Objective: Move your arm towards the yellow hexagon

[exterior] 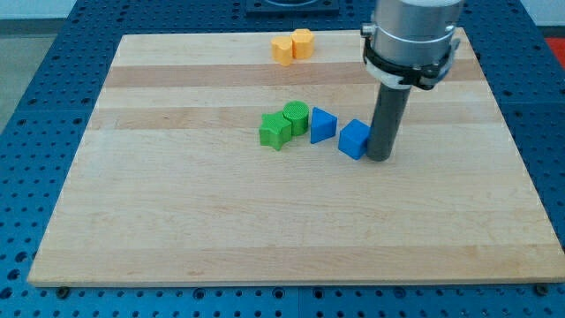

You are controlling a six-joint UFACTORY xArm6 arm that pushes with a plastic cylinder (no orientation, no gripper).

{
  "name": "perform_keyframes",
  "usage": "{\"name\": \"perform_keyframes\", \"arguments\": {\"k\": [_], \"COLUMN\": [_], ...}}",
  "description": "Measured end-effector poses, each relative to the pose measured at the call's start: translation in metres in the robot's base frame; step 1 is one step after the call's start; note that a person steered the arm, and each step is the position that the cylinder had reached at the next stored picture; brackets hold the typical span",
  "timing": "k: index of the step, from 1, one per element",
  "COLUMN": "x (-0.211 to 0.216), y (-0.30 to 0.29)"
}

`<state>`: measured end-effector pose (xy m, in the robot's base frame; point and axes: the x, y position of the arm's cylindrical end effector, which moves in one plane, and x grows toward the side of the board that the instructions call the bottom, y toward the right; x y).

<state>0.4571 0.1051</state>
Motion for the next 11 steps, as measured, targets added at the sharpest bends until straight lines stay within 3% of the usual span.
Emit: {"name": "perform_keyframes", "arguments": {"k": [2,3,4,6,11], "x": [-0.004,-0.011,-0.033,-0.098,-0.238], "y": [-0.029,-0.005,0.032,0.039,-0.020]}}
